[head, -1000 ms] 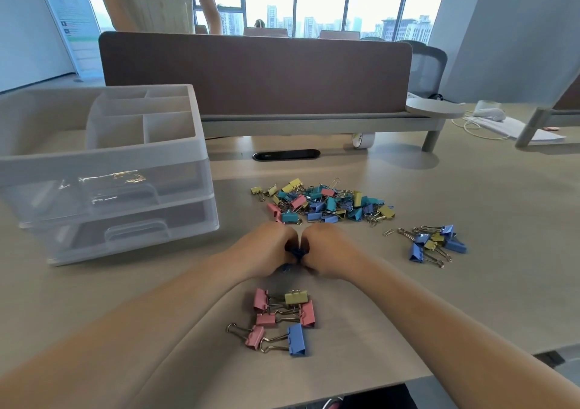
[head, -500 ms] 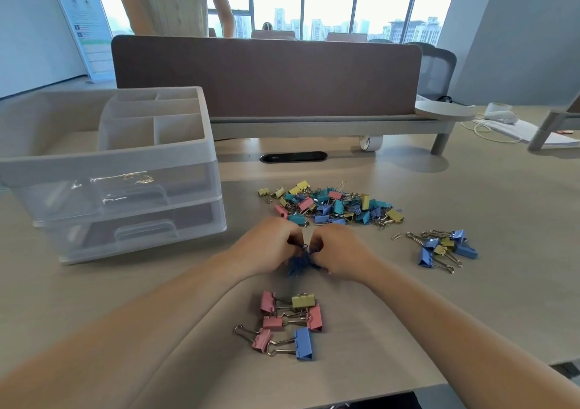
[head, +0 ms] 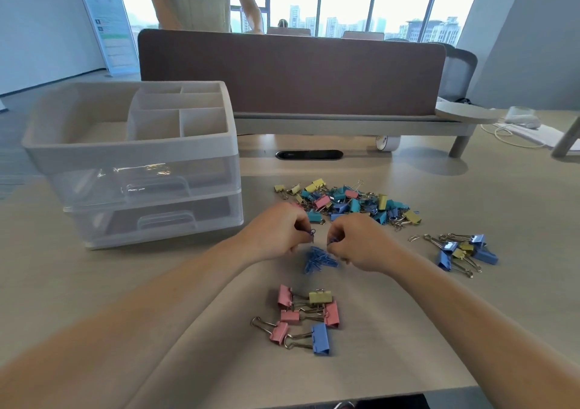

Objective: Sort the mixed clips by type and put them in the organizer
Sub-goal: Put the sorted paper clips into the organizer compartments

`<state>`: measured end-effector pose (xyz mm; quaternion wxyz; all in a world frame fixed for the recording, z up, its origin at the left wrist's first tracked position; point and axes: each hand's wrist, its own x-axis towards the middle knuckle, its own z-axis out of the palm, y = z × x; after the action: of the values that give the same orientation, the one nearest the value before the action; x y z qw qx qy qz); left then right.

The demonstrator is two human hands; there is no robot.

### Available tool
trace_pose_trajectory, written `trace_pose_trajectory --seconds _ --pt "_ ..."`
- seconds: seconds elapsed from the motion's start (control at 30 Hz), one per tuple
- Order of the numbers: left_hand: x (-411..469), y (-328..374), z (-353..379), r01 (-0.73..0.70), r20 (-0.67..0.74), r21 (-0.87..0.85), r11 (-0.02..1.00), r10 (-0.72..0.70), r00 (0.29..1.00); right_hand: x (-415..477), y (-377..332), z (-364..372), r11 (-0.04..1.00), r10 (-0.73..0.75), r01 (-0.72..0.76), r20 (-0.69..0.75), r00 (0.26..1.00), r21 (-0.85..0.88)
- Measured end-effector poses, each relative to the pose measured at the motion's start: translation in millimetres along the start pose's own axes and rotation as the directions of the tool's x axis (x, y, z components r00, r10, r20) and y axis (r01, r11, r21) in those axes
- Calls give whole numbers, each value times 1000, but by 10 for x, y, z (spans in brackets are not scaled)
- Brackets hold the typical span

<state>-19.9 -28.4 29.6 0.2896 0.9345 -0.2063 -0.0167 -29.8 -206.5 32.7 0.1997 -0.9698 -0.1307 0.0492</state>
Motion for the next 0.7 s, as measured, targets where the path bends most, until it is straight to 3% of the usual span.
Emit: trace_pose_trajectory --seconds 0.7 --pt "-142 86 -296 3 -61 -170 986 -14 998 -53 -233 -276 1000 -21 21 -60 998 -7"
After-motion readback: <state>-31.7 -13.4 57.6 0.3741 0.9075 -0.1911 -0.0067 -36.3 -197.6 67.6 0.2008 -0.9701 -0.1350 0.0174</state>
